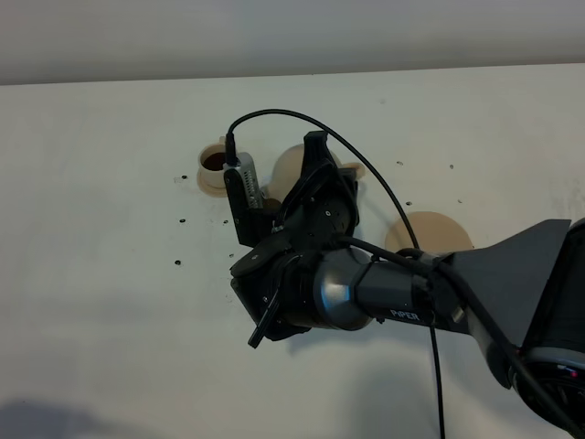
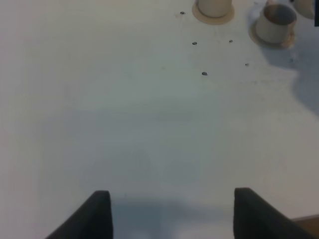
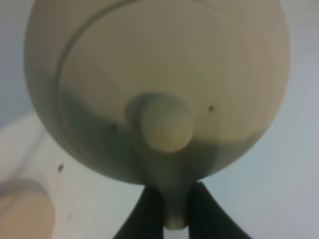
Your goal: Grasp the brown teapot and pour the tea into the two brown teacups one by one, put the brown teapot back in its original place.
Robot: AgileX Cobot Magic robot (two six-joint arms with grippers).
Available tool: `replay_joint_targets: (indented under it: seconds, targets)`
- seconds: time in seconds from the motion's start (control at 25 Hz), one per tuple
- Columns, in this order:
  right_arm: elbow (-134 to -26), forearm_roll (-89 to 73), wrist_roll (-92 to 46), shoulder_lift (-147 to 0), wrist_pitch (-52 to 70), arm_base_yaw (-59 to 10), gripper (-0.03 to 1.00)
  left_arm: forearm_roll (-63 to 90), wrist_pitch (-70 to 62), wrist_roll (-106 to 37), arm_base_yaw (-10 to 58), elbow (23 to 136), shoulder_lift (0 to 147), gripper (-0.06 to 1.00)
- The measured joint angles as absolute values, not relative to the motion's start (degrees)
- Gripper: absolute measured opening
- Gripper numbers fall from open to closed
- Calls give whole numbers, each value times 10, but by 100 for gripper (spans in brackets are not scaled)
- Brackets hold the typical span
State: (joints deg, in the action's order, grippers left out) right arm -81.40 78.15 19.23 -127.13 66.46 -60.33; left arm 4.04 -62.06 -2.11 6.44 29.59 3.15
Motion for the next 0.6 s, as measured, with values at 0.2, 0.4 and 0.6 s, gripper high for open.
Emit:
replay_joint_targets:
  seconds: [0.2, 0.4, 0.6]
  targets:
    - [-814, 804, 197, -1270, 660, -603, 10, 40, -621, -21, 64, 296, 31, 50]
    - [-814, 820, 197, -1270, 652, -603, 10, 40, -621, -21, 64, 296, 31, 50]
    - [-814, 851, 190, -1270, 653, -603, 10, 40, -621, -21, 64, 296, 31, 50]
